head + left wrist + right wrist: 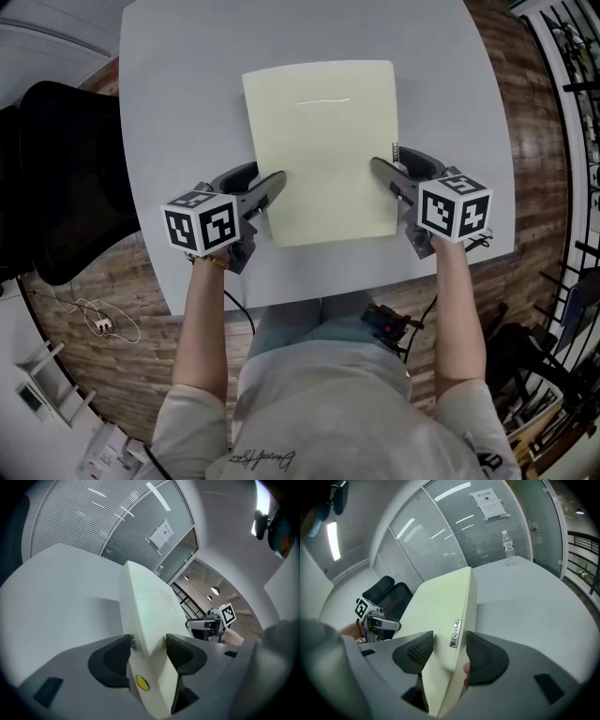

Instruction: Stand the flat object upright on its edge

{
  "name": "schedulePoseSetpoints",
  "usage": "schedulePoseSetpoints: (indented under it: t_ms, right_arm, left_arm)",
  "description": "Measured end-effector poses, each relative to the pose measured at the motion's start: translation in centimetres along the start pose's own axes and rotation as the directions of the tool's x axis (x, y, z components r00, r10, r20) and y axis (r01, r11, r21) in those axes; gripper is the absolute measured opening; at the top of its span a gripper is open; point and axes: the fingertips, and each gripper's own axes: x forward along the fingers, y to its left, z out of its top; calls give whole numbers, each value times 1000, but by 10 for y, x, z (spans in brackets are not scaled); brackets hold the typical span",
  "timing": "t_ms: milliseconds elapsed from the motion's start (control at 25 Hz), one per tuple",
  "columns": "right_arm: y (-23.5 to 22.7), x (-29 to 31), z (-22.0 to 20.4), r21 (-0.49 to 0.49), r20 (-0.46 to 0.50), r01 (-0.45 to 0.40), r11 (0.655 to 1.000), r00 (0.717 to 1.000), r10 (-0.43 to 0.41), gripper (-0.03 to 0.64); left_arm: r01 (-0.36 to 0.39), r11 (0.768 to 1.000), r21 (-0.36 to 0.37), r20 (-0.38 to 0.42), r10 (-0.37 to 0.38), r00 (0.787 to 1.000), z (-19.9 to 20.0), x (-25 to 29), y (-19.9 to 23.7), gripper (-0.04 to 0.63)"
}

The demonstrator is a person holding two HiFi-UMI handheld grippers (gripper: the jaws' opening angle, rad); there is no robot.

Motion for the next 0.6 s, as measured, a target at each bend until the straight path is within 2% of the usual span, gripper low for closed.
schedulePoseSetpoints:
  t_ms: [600]
  right_arm:
    - [10, -3, 37, -47, 62, 1, 999, 998, 2, 233]
  left_arm:
    - [-6, 998, 62, 58, 2, 998, 36, -13, -2, 250]
